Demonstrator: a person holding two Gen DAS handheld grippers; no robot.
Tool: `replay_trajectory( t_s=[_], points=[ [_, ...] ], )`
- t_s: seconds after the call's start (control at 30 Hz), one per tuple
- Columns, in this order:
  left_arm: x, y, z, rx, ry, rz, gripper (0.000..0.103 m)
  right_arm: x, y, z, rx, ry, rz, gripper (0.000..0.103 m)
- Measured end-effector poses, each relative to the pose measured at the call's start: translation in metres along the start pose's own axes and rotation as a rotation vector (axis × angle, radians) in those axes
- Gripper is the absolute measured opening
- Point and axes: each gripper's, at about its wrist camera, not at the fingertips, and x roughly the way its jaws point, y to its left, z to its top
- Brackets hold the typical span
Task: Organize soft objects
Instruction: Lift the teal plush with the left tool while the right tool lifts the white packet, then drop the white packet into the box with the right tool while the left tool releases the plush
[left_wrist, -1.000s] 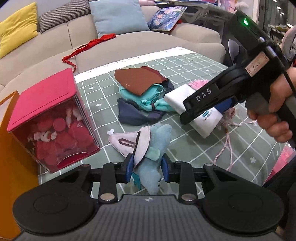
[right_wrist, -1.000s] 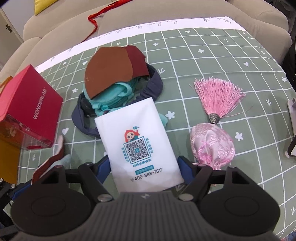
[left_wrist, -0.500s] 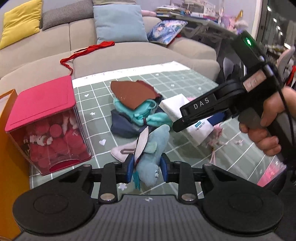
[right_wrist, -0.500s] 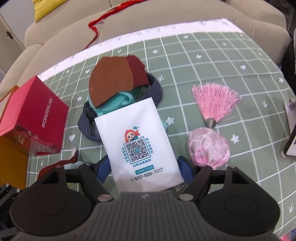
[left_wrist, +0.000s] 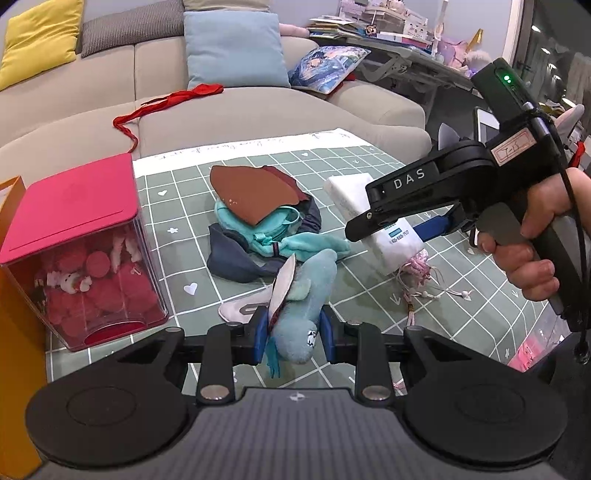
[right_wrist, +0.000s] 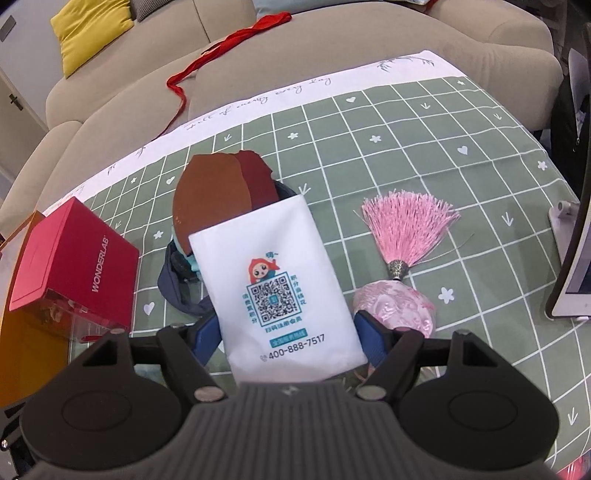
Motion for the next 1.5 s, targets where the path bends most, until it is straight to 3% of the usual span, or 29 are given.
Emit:
replay_trajectory(
  t_s=[0.23,0.4,0.57,0.67,0.8,1.03,1.17,1.33,1.5],
  points=[
    [0.017,-0.004,0.019,0.007,0.087,0.065,0.033,-0.002,-0.006,0.007,0.051,-0.011,-0.035,0.075],
    [0.034,-0.002,0.051,-0.014,0.099,0.036,0.032,-0.002,-0.012,0.022,0.092,-0.031,-0.023,0.075],
    [0.065,0.001,0.089,-0.046,0.177,0.039,0.031,0.01,-0.007,0.05,0.127,-0.035,-0.01,0.075],
    [0.073,-0.005,0.111,0.02,0.161,0.105,0.031,0.017,-0.004,0.066,0.142,-0.028,-0.009,0.075],
    [0.08,0.007,0.141,0.011,0.152,0.103,0.029,0.024,0.002,0.083,0.16,-0.015,0.001,0.075],
    [0.082,0.069,0.202,-0.092,0.145,0.163,0.028,0.026,0.018,0.111,0.165,-0.032,-0.011,0.075],
    [0.063,0.118,0.227,-0.178,0.132,0.185,0.028,0.026,0.044,0.13,0.131,-0.042,-0.003,0.075],
    [0.021,0.179,0.24,-0.243,0.059,0.237,0.028,0.028,0.1,0.151,0.088,-0.07,0.031,0.075],
    [-0.026,0.235,0.229,-0.277,0.035,0.301,0.028,0.036,0.174,0.158,0.053,-0.08,0.13,0.075]
  ],
)
